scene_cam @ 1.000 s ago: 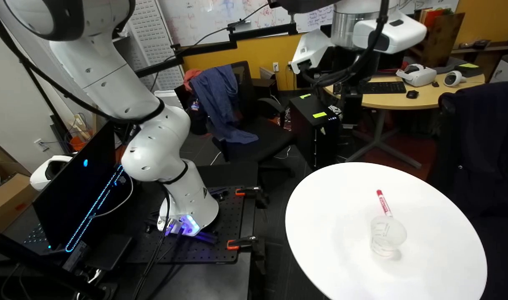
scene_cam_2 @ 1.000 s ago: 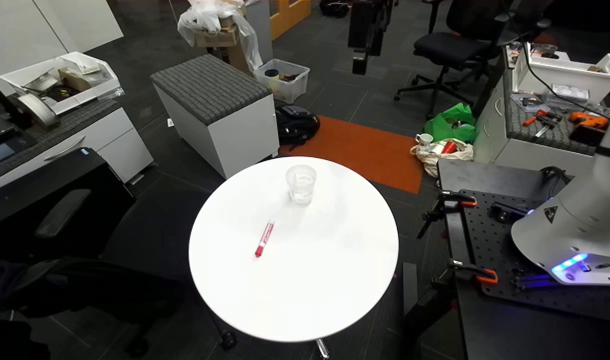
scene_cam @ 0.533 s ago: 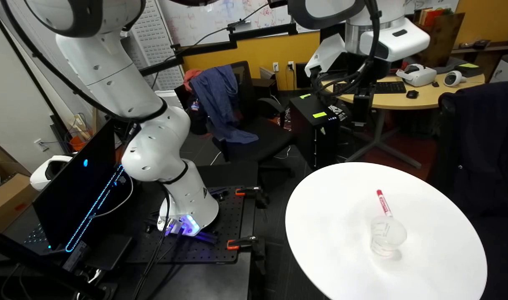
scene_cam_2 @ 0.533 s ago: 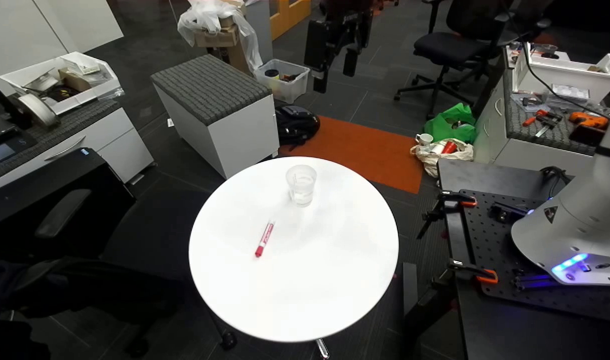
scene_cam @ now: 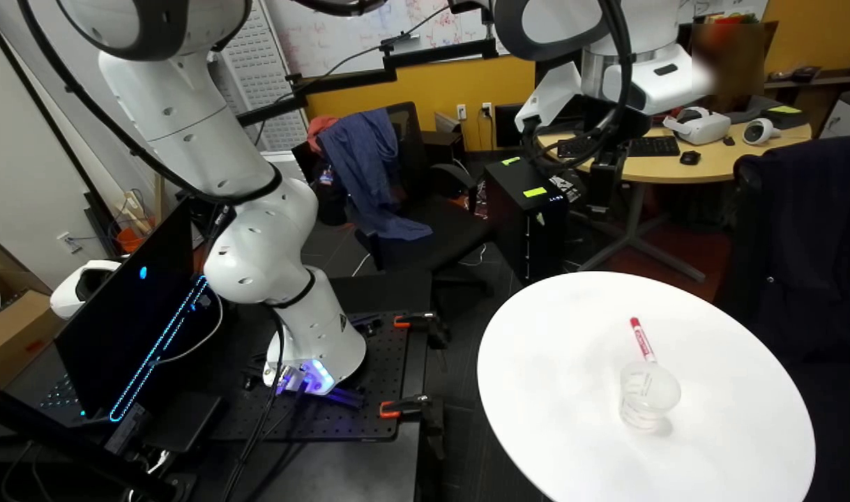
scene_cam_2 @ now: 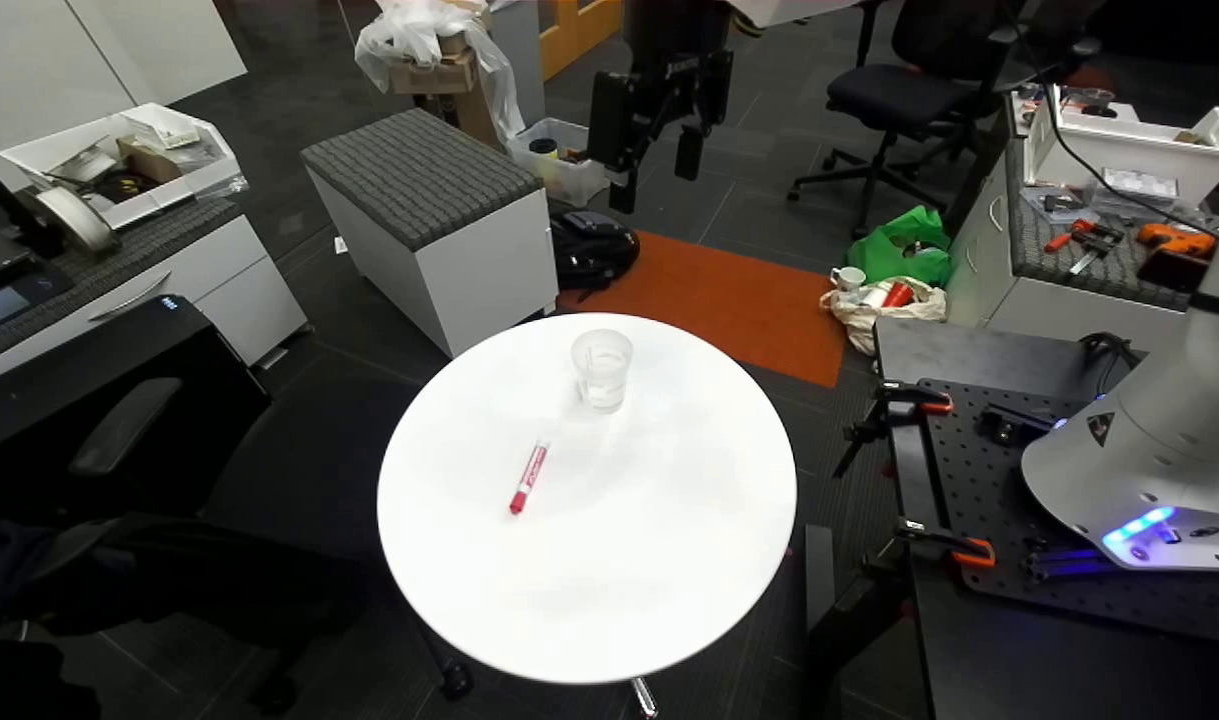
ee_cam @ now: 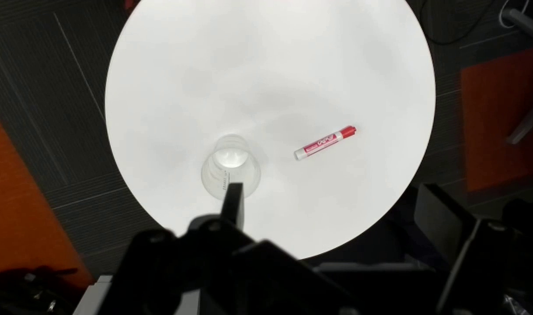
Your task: Put the red marker in the cup
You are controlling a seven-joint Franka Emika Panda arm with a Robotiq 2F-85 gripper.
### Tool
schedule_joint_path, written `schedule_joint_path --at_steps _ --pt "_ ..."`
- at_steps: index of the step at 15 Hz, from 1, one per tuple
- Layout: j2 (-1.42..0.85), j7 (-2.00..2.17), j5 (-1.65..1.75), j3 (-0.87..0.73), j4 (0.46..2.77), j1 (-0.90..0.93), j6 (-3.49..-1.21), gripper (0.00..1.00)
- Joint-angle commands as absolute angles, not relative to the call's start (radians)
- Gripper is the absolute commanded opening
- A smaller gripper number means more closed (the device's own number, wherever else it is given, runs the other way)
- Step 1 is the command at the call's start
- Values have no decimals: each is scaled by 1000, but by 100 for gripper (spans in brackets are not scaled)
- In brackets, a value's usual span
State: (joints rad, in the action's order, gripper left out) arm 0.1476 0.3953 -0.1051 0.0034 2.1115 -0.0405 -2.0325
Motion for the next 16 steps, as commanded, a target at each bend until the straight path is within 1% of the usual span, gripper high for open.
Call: schedule_joint_path --at_steps 1,9,16 --pt "147 395 -105 2 2110 -40 -2031 100" --pt "132 336 -357 -29 2146 -39 -2087 100" --pt "134 405 -508 -8 2254 -24 -2353 100"
